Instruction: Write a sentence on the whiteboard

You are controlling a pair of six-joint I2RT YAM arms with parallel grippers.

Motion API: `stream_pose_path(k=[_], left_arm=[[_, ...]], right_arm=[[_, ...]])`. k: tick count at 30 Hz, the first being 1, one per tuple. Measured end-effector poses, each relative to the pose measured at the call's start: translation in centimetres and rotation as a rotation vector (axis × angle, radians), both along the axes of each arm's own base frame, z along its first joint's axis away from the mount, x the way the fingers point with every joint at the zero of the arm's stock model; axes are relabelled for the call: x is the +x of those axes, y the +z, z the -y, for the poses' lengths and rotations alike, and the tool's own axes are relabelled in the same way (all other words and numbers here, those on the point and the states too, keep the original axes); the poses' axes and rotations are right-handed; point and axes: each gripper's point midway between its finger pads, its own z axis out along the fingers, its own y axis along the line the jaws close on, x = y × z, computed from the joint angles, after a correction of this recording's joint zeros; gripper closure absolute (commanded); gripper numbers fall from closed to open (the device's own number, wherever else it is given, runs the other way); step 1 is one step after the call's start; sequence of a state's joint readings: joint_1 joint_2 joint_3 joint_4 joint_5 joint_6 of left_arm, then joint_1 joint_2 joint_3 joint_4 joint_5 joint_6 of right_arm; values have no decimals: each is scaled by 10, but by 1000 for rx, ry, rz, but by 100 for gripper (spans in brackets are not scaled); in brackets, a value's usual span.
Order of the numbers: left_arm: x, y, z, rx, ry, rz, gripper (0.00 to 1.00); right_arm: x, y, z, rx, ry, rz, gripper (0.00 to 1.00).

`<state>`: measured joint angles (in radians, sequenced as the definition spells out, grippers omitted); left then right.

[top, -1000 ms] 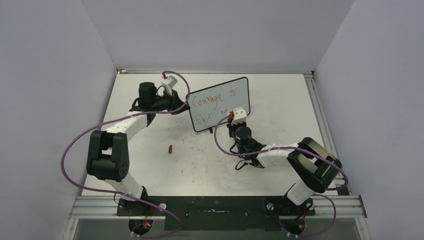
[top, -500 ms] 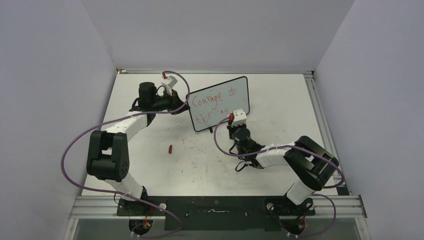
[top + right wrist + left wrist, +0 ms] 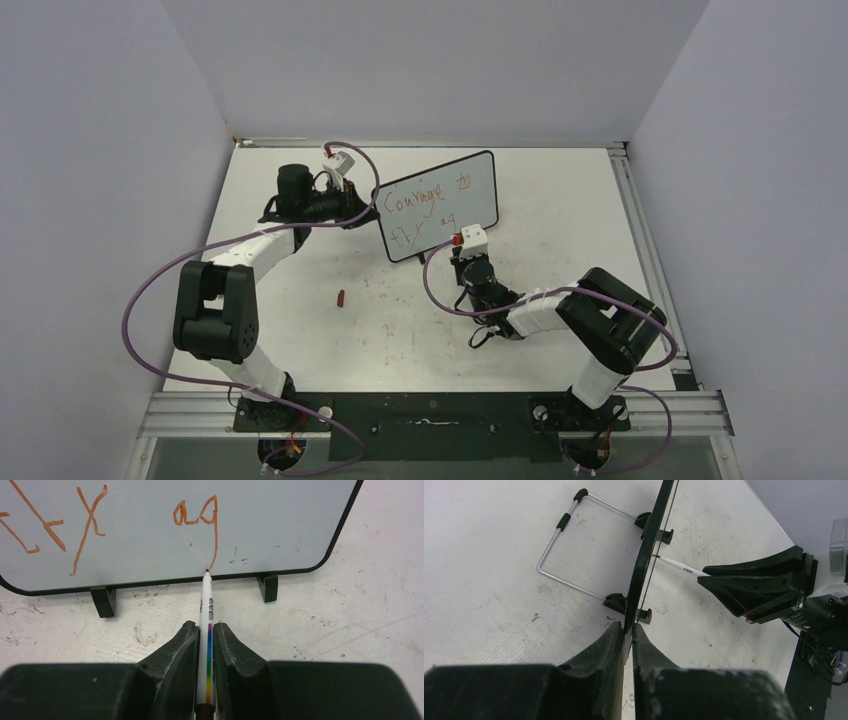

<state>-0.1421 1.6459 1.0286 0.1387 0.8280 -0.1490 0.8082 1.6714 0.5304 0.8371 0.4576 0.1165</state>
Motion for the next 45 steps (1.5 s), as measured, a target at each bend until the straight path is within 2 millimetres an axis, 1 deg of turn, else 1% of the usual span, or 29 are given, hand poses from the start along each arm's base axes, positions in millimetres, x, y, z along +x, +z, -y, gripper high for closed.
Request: stream_pose_path(k=[5,8,12,16,18,20,23,28,29,30,32,34,40,45], left_arm=[[0,0,0,0,0,0,100],[0,0,0,-1,-1,-1,100],[-1,0,0,-2,-3,-1,100],[-1,0,1,-3,-5,-1,100],[-1,0,1,-3,-5,-1,100],[-1,0,1,-3,-6,-1,100],[-1,0,1,-3,-6,-1,100],[-1,0,1,-3,-6,-1,100],[-1,0,1,-3,-6,-1,100],[-1,0,1,-3,-6,-1,100],[-1,0,1,-3,-6,-1,100],[-1,0,1,-3,-6,-1,100],[-1,0,1,-2,-6,-4,100],[-2,-1,0,-1,-6,-8,100]], right_arm=[[-3,2,-5,1,14,3,95],[-5,14,-6,17,19,21,95],[-9,53,-4,80,11,89,95],[-11,91,4,147,-4,159,95],[-11,102,9,163,-12,179,95],[-8,109,17,171,-25,189,95],[-2,109,29,167,-41,188,95],[10,98,47,157,-37,151,95],[10,97,46,159,-21,142,95],[13,96,51,160,-29,139,95],[17,94,55,167,-20,131,95],[18,91,55,172,-8,120,95],[17,77,45,177,45,80,95],[17,65,41,166,58,54,95]])
